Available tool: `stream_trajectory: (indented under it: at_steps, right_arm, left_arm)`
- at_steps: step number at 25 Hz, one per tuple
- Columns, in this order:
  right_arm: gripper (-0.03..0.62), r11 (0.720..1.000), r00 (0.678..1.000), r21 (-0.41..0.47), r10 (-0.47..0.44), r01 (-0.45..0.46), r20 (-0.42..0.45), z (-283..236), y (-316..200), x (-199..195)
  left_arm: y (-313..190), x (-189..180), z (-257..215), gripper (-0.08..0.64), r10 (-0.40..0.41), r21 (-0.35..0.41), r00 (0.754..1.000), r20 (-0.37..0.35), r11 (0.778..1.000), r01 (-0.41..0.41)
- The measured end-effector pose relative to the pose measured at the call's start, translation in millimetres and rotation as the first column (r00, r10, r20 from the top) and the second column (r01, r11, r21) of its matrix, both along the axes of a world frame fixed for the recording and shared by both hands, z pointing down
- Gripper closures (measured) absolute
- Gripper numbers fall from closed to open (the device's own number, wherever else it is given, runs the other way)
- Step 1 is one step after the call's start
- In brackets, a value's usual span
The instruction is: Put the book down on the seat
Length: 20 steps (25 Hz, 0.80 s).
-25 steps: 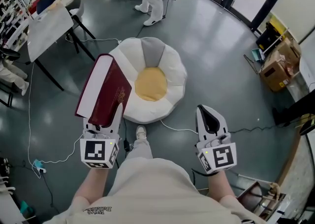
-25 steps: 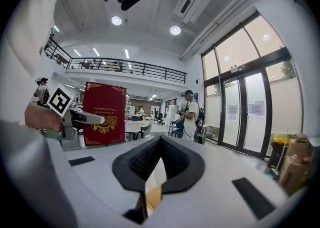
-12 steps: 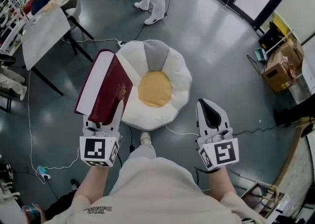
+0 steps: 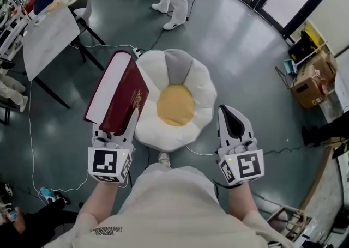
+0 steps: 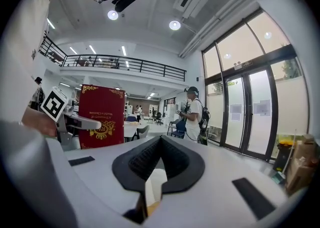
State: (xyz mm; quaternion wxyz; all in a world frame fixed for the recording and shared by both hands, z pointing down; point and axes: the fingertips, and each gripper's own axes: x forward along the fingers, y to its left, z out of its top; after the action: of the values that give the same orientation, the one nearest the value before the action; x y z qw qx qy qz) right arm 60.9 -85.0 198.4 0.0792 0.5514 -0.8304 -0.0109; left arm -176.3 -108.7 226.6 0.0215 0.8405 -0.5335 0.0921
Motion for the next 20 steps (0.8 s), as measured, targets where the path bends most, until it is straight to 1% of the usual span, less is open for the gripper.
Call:
stream_trajectory:
  at_steps: [5,10,14,20]
  right_arm:
    - [0.592,1.000,1.000,0.008,-0.014,0.014,-0.021,0.1,-16.0,-16.1]
    - [0.592,1.000,1.000,-0.004,-0.006,0.006,-0.022,-0.8,-26.2,-17.6]
    - [0.592,1.000,0.999,-0.003,-0.017,0.017,-0.031,-11.7,-33.4,-16.7]
    - [0.592,0.999,0.999,0.001,-0.035,0.035,-0.034,-14.9,-34.7,-8.5]
  left_arm:
    - [-12.4,-10.7,-11.0,0.333,0.006,0.035,1.000,-0.022,0.999,-0.006]
    - [-21.9,-15.9,-18.5,0.333,-0.019,0.024,0.998,-0.066,0.999,0.021]
    - [-29.4,-12.8,-27.9,0.333,-0.016,0.032,0.998,-0.060,0.999,0.018]
    - [-23.7,-2.7,-22.6,0.333,-0.023,0.019,0.998,-0.050,1.000,0.024]
